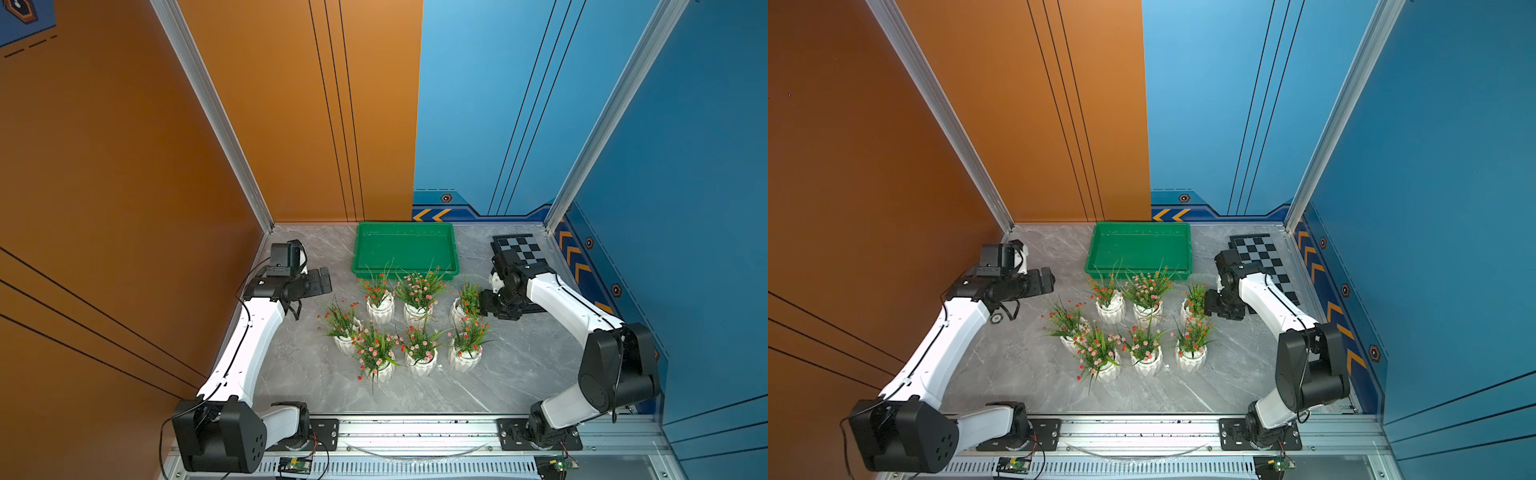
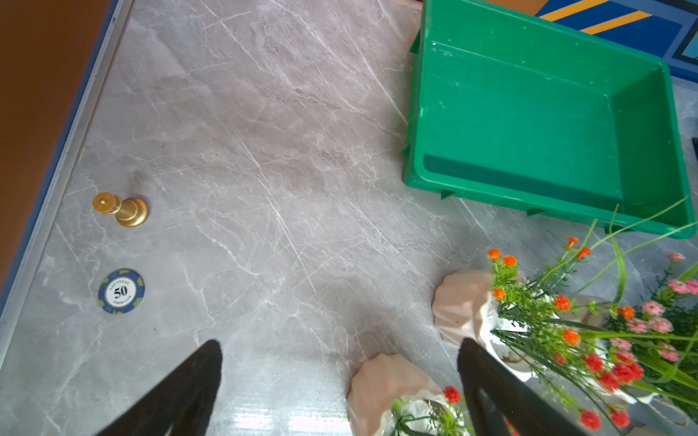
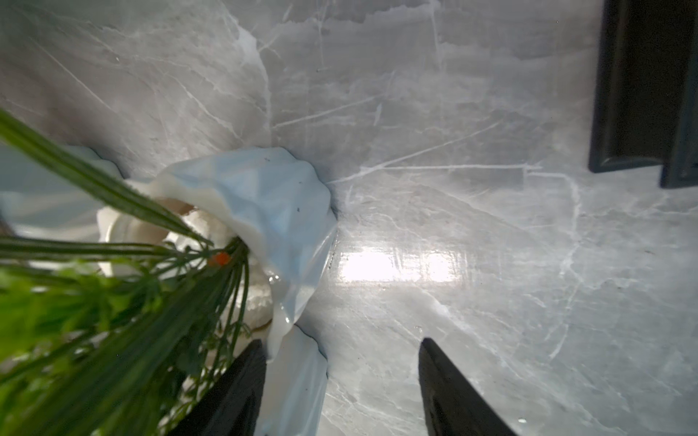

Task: Put the potted gypsophila into the storage box
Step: Pick up the baby's breath potted plant from the center of the board.

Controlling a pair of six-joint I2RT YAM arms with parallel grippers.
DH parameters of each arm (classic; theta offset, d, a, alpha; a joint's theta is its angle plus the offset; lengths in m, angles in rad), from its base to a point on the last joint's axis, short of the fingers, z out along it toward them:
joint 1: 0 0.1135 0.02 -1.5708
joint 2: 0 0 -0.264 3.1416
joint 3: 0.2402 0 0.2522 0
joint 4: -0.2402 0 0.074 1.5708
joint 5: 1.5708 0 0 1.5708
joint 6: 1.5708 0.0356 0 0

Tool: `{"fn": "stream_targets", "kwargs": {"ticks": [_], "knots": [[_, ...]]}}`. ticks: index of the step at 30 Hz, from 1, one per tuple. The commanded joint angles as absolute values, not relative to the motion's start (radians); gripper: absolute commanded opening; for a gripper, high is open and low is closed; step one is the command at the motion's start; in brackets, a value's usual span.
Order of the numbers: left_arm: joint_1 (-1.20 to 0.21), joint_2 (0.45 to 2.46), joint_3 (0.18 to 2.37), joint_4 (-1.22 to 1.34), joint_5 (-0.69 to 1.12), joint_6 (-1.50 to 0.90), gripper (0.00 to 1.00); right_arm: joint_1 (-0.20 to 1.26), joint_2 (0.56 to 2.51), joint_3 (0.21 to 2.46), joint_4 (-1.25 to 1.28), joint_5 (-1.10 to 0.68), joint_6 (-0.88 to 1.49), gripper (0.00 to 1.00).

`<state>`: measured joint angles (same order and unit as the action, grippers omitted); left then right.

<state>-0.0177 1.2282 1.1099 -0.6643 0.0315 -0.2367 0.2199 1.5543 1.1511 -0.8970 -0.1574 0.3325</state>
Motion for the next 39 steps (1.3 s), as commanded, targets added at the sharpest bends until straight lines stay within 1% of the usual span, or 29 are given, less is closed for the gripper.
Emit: {"fn": "stream_targets", "kwargs": {"ticks": [1, 6, 10, 19, 27, 30, 32, 36, 39], "knots": [[-0.012, 1.229, 1.135, -0.687, 0.051, -0.252, 0.98, 0.231, 1.565, 1.185, -0.879, -0.168, 0.353, 0.66], [-0.013, 1.232, 1.143, -0.687, 0.051, -0.255, 0.98, 0.233, 1.587, 1.199, -0.87, -0.172, 0.351, 0.66], [-0.014, 1.235, 1.148, -0.687, 0.054, -0.258, 0.98, 0.235, 1.608, 1.206, -0.853, -0.188, 0.347, 0.63], [-0.018, 1.235, 1.146, -0.688, 0.049, -0.262, 0.98, 0.239, 1.644, 1.222, -0.827, -0.188, 0.341, 0.52], [-0.021, 1.236, 1.142, -0.687, 0.045, -0.266, 0.98, 0.263, 1.663, 1.228, -0.827, -0.143, 0.337, 0.39], [-0.023, 1.238, 1.143, -0.687, 0.044, -0.268, 0.98, 0.269, 1.669, 1.23, -0.825, -0.139, 0.334, 0.29], [-0.024, 1.24, 1.144, -0.687, 0.044, -0.27, 0.98, 0.273, 1.671, 1.23, -0.826, -0.127, 0.335, 0.27], [-0.027, 1.244, 1.143, -0.687, 0.046, -0.275, 0.98, 0.282, 1.674, 1.232, -0.826, -0.111, 0.334, 0.2], [-0.028, 1.245, 1.143, -0.687, 0.046, -0.276, 0.98, 0.285, 1.675, 1.233, -0.827, -0.103, 0.333, 0.19]]}}
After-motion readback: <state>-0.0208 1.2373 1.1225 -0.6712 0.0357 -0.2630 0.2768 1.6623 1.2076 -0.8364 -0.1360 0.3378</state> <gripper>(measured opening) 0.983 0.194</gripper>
